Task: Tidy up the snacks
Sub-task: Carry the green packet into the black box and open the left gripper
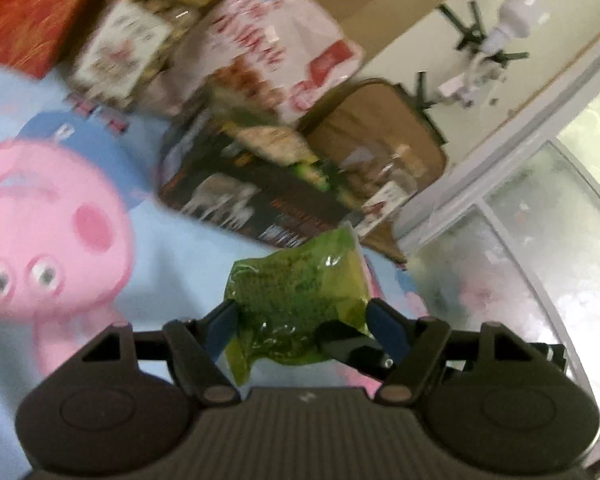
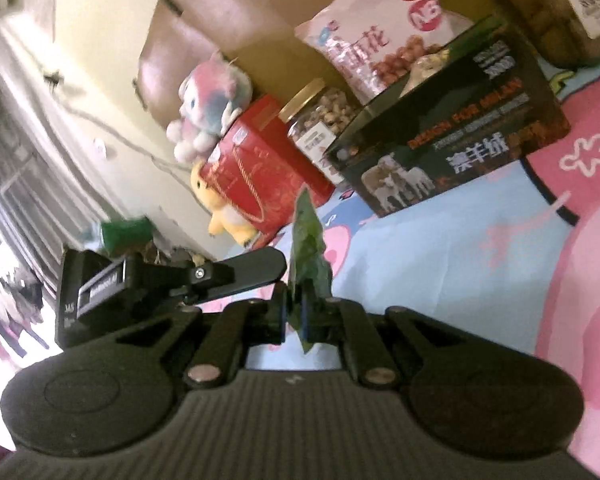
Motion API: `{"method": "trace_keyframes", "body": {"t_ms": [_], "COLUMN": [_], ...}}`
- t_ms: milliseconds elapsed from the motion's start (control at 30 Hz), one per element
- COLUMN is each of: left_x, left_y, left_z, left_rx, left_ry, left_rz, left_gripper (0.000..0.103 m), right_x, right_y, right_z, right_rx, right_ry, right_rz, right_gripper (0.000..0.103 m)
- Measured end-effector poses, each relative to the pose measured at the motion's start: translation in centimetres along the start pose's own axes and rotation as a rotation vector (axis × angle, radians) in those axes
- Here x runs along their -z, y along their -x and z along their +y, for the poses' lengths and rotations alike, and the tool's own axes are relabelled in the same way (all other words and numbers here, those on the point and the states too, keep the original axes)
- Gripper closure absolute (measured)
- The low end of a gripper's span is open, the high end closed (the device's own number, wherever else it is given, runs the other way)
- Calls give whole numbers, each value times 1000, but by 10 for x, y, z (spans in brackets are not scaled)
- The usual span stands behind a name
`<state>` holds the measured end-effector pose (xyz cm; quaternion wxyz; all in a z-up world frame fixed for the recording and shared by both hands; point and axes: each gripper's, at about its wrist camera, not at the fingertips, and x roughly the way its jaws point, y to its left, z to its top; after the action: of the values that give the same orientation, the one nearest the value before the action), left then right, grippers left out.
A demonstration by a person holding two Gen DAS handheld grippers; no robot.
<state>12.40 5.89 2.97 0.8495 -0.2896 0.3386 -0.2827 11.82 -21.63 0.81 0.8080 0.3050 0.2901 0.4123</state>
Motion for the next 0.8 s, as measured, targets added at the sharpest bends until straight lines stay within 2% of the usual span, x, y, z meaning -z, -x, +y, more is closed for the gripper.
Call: {"method": "trace_keyframes", "body": {"t_ms": [100,267,433,567,600,667,700,733,800], "left_x": [-25,-76,-112,-120,-120,-118,-115,-115,-114], "left_y": [-3,-13,-40,-65,-69,-74,-75,-74,-66], "left_z": [-21,-42,-30,-13,-10,-6,-4,-4,-4], "left_rx": [15,-16,-82,-160,-181,-211,-214,-217,-219], "left_ry": [-66,-147,-168,-166,-170,-169,-171,-172,-162], "left_rz": [-36,-107,-106,-81,-75,-66,-68,-76,-108], "left_gripper": [31,31,32,32,31,31,31,30,30], "right_x": [-22,-74,-112,-122,-121,-115,-112,-107,-103], "right_y": [7,-1,-34,-64,-69,-80,-82,-83,-77], "right_z": [17,26,16,-2,-5,-9,-11,-10,-9], "right_rx": [7,0,43,147,181,266,305,345,374], "right_ry": [69,127,168,209,232,293,330,366,400], "right_rz": [-51,-123,-153,-135,-132,-123,-123,-136,-159], "right_gripper": [93,93,94,93,89,89,82,70,57]}}
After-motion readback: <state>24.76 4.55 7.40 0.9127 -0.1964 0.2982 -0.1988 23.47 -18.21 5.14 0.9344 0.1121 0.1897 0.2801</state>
